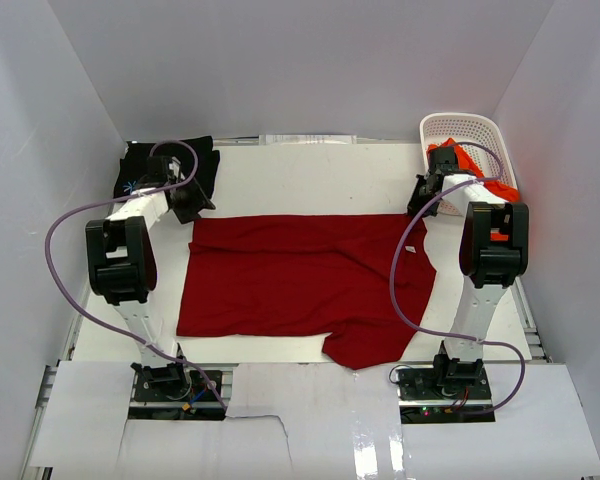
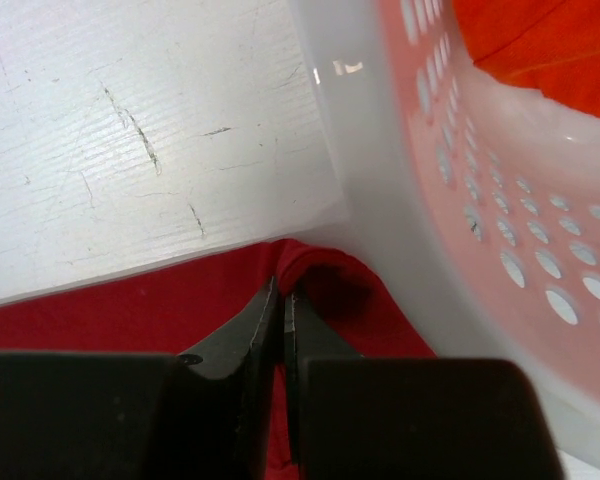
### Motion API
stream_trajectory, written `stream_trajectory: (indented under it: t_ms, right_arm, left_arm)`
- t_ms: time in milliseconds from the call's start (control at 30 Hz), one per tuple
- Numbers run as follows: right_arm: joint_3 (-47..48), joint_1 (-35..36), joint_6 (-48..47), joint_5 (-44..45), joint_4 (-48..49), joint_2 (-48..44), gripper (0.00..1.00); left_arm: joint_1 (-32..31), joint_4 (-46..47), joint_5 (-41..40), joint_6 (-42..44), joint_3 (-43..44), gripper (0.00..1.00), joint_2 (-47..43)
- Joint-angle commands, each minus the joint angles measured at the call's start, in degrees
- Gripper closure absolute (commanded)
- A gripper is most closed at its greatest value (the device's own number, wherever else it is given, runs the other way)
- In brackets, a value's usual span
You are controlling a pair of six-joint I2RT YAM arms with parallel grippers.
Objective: Fold and stack the t-shirts
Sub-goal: Fold the flattened tshirt in 1/3 of the way, then grap the side of the flattened tshirt closest away from the robot with both arms
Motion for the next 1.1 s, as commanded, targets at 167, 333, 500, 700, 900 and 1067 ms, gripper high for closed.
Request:
stream_trajectory:
  t_ms: [167, 333, 500, 700, 900, 1067]
  right_arm:
    - [2.39, -0.16, -0.10, 1.12, 0.25, -1.29, 0.92]
    - [2.56, -0.16, -0.10, 1.12, 0.16, -1.29, 0.92]
    - [3.09, -0.16, -0.10, 1.04, 0.07, -0.67, 0.92]
    - [3.71, -0.16, -0.10, 0.77, -0.10, -0.23, 0.92]
    - [3.80, -0.16, -0.10, 0.42, -0.01, -0.14, 0.92]
    - [4.06, -0.16, -0.10, 0.51, -0.01, -0.06, 0.92]
  left_arm:
    - [0.93, -2.37, -3.40, -1.27, -0.88, 0.38, -3.19]
    - [0.94, -2.46, -2.79, -1.36, 0.96, 0.46, 1.46]
    - [0.94, -3.25, -3.66, -0.75, 2.98, 0.95, 4.89]
    - [0.94, -7.11, -5.69, 0.22, 5.89, 0.50, 7.36]
    - [0.94, -7.20, -8.76, 0.39, 5.27, 0.34, 7.00]
    - [1.02, -8.17, -9.20, 0.40, 6.41, 0.45, 9.20]
